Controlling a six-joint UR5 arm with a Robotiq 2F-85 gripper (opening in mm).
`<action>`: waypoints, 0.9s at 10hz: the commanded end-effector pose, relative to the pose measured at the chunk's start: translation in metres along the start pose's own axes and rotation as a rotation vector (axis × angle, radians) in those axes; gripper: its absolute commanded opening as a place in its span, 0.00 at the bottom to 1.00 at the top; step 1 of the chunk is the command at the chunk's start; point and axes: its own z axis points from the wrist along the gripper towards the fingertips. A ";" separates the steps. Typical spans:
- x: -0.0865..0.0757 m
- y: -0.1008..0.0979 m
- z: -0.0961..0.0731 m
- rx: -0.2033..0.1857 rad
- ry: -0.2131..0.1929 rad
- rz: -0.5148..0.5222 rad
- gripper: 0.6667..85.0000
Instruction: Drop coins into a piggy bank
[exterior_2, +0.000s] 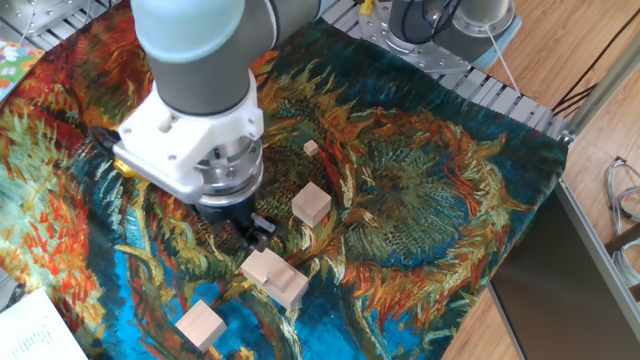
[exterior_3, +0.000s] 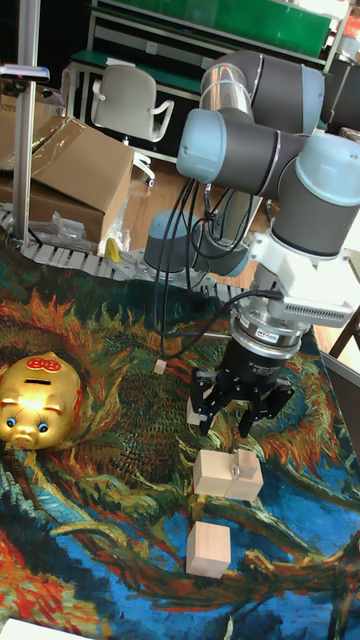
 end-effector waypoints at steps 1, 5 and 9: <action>0.001 0.020 0.001 -0.041 0.042 0.027 0.64; -0.020 0.033 0.018 -0.037 0.035 0.022 0.64; -0.018 0.027 0.018 -0.016 0.044 -0.023 0.64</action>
